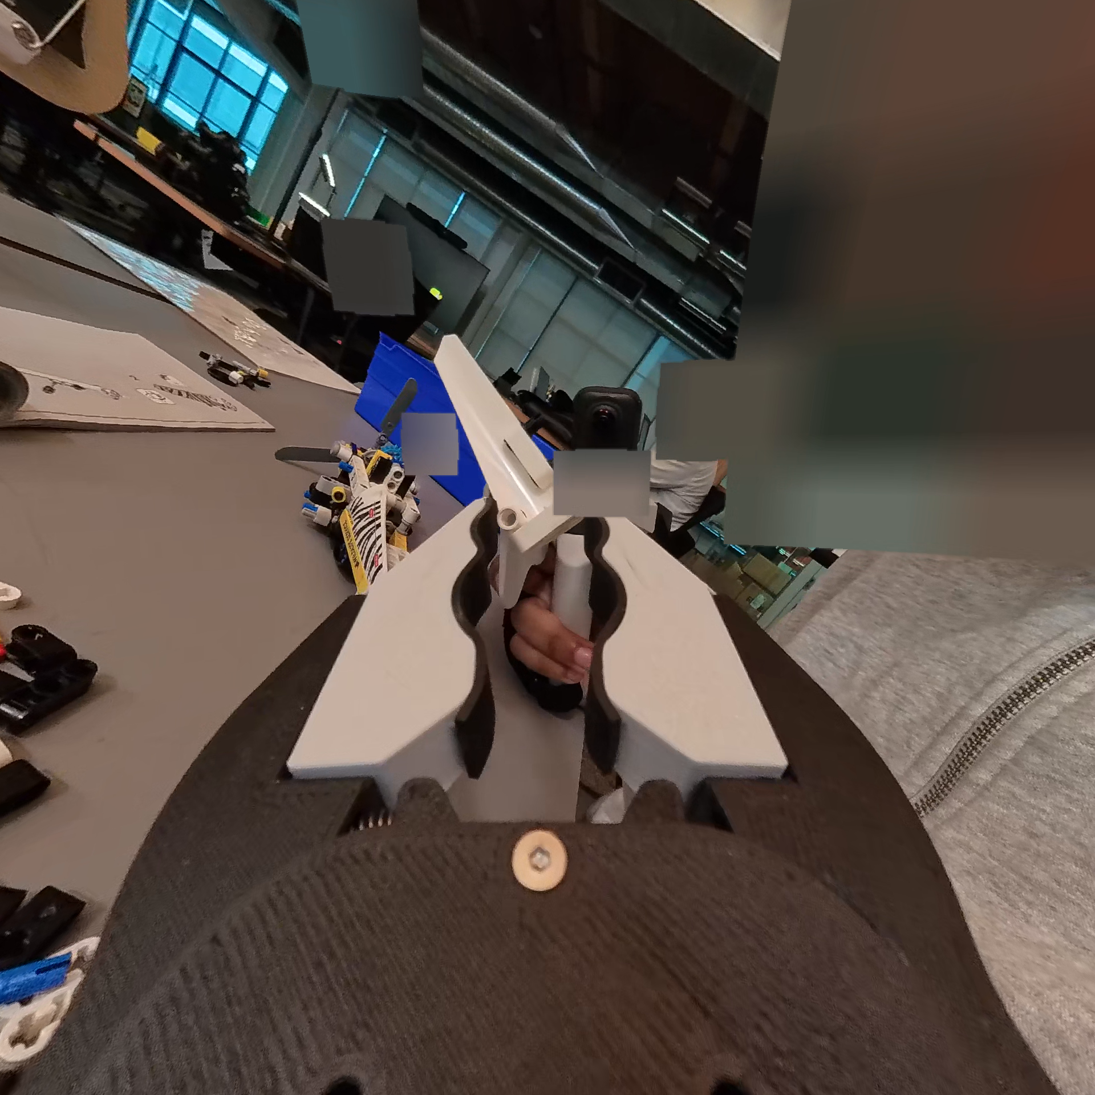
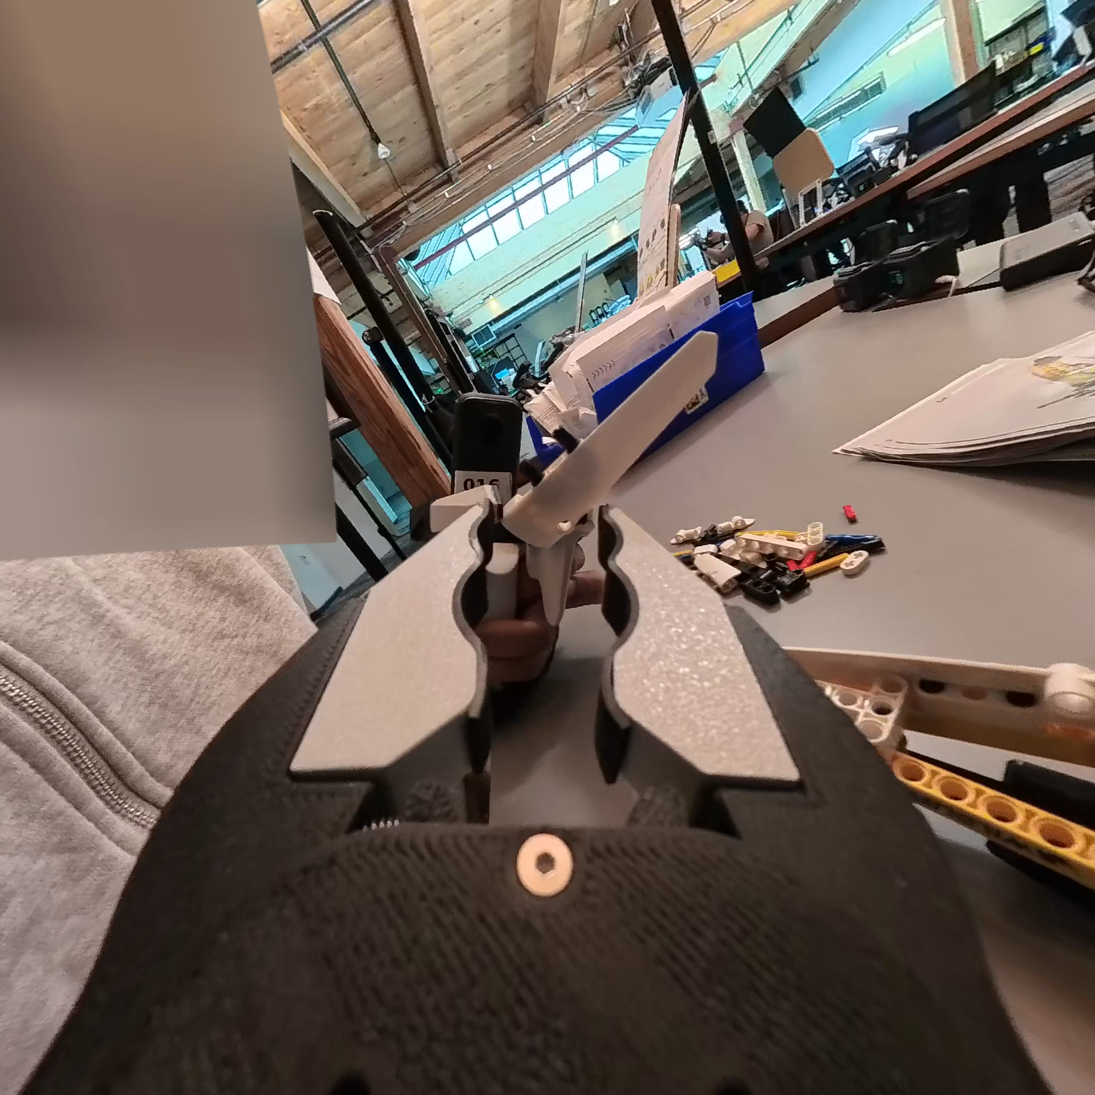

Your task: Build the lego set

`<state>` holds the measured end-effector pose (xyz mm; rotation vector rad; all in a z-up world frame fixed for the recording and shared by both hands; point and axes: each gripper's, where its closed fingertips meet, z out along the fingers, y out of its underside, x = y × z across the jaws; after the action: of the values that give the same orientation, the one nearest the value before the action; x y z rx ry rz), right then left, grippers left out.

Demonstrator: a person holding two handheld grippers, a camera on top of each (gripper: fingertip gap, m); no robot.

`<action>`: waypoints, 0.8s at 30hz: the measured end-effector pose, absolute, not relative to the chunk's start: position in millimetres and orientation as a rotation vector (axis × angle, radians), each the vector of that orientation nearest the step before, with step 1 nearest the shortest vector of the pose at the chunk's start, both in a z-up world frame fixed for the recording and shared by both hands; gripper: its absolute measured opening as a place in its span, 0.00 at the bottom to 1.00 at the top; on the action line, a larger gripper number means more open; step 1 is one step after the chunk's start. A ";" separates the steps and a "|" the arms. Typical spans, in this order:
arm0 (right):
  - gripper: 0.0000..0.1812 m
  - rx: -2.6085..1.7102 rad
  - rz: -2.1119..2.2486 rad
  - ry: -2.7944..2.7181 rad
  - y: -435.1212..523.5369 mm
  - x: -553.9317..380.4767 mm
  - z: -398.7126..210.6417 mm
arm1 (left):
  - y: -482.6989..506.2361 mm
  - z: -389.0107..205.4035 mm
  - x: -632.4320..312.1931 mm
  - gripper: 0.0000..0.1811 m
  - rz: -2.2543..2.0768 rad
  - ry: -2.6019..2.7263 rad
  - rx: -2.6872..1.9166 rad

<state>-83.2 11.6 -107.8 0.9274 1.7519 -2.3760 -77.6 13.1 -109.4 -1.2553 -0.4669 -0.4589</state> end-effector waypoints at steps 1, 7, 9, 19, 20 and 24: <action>0.18 0.919 -2.375 1.746 11.1 -82.6 -107.4 | 13.0 -109.3 -77.3 0.15 -0.460 -0.464 -1.254; 0.20 0.911 -2.375 1.701 12.2 -82.5 -105.7 | 13.0 -108.4 -76.0 0.15 -0.467 -0.455 -1.251; 0.20 0.909 -2.377 1.696 12.6 -82.4 -105.3 | 13.3 -108.1 -74.9 0.15 -0.464 -0.447 -1.253; 0.20 0.904 -2.417 1.613 20.1 -83.2 -99.7 | 15.3 -106.9 -68.7 0.15 -0.498 -0.412 -1.257; 0.20 0.899 -2.418 1.603 20.6 -83.0 -99.1 | 16.1 -107.2 -67.3 0.15 -0.512 -0.407 -1.261; 0.20 0.876 -2.422 1.579 20.9 -81.0 -96.7 | 21.7 -110.2 -58.0 0.15 -0.614 -0.384 -1.286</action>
<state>-81.0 20.9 -96.7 0.8759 1.5792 -2.4224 -58.0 21.7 -110.2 -1.2857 -0.3836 -0.6144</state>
